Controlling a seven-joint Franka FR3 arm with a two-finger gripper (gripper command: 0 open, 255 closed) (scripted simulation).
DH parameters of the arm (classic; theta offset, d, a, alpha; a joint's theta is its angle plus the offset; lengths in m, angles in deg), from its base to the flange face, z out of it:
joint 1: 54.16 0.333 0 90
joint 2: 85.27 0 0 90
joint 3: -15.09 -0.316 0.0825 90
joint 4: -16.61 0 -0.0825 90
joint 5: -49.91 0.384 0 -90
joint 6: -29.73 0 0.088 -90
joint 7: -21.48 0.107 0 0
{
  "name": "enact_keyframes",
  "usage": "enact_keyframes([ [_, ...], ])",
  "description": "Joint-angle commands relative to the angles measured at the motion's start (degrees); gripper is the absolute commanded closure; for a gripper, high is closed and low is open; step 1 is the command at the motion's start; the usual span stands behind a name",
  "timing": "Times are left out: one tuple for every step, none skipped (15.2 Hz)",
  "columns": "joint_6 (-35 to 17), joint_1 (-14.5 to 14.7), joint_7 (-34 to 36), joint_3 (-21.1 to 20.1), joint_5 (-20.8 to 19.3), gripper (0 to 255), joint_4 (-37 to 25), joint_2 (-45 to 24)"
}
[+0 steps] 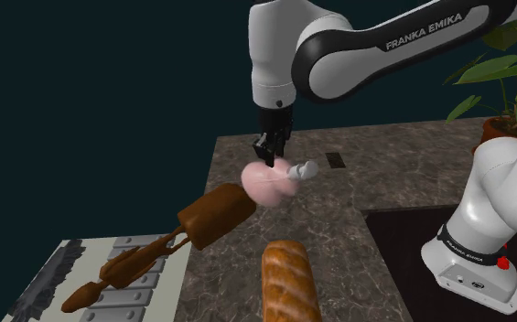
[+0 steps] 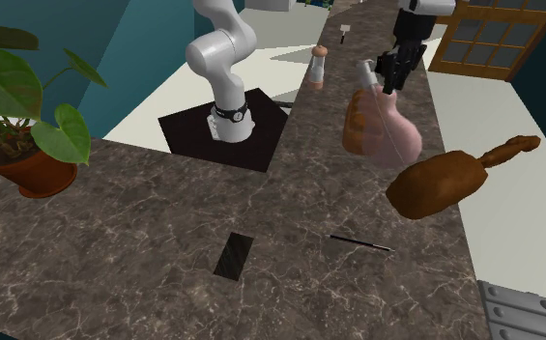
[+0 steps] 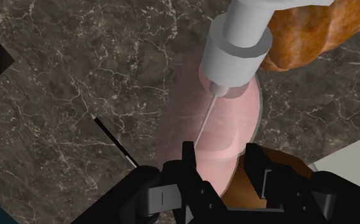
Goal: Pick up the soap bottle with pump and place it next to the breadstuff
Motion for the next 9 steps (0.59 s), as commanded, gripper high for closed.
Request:
enact_keyframes([
  [-1.6, -0.4, 0.1, 0.3, -0.3, 255, 2.2, -2.3],
  [-2.4, -0.4, 0.2, 0.2, -0.4, 255, 2.8, -2.5],
  [-3.1, -0.5, 0.3, 0.1, -0.4, 255, 3.3, -2.7],
  [-4.1, -0.6, 0.5, 0.1, -0.5, 255, 4.0, -3.0],
  [-4.1, -0.6, 0.5, 0.0, -0.5, 255, 4.0, -3.0],
  [-4.1, -0.7, 0.5, -0.1, -0.5, 255, 4.0, -3.0],
  [-4.1, -0.8, 0.5, -0.2, -0.5, 255, 4.0, -3.0],
  [-4.1, -0.9, 0.5, -0.3, -0.5, 255, 4.0, -3.0],
  [-4.1, -1.0, 0.4, -0.3, -0.5, 255, 4.0, -3.0],
])
